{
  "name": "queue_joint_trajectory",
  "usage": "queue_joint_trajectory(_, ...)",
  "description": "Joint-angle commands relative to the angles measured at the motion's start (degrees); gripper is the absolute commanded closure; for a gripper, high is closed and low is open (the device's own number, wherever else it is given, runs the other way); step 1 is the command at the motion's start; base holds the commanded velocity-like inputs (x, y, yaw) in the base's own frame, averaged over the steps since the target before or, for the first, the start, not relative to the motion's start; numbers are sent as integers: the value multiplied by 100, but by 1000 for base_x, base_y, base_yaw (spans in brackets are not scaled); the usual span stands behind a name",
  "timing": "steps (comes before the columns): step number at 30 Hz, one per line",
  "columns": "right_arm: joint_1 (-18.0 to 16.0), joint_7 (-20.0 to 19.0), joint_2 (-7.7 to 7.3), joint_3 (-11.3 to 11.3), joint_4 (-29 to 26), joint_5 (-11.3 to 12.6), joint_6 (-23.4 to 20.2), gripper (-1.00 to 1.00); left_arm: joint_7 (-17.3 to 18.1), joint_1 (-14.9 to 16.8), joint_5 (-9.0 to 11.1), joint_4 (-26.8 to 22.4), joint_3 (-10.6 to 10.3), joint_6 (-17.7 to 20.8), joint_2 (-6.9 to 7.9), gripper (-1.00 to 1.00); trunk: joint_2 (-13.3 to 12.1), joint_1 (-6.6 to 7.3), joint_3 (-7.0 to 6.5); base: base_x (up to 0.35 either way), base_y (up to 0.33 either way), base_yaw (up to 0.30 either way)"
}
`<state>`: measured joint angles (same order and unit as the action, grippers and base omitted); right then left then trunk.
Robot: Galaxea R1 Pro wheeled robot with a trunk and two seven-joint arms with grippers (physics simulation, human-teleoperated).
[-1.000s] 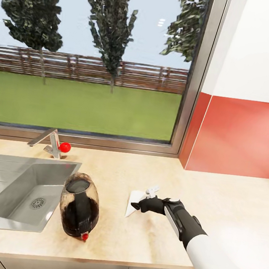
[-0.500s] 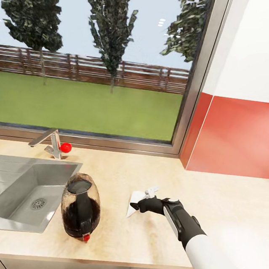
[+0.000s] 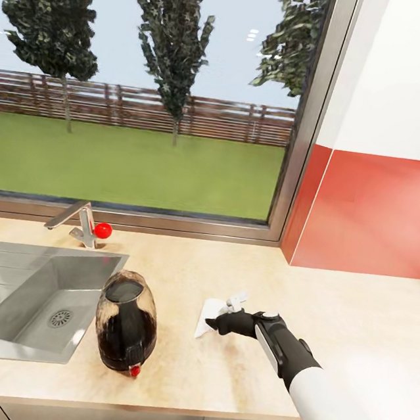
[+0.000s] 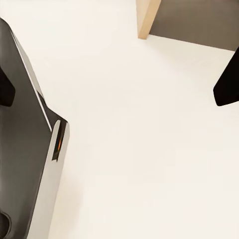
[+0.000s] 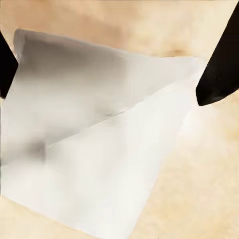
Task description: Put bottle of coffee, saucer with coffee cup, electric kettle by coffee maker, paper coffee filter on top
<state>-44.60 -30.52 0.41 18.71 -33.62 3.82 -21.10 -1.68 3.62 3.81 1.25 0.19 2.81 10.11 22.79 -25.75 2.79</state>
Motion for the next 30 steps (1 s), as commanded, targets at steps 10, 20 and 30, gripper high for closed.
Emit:
queue_joint_trajectory(10, -5, 2, -5, 10, 4, 40, 200, 100, -8, 7, 40, 7, -1, 9, 0, -100, 13, -4, 13, 0, 0, 0)
queue_joint_trajectory(20, -5, 2, -1, 10, 4, 38, 203, 100, -8, 7, 41, 7, -1, 9, 0, -100, 13, -4, 13, 0, 0, 0)
queue_joint_trajectory(30, -5, 4, 49, -1, -376, 40, 187, 100, -8, 7, 26, 7, -8, -18, -1, -100, 13, -4, 13, 0, 0, 0)
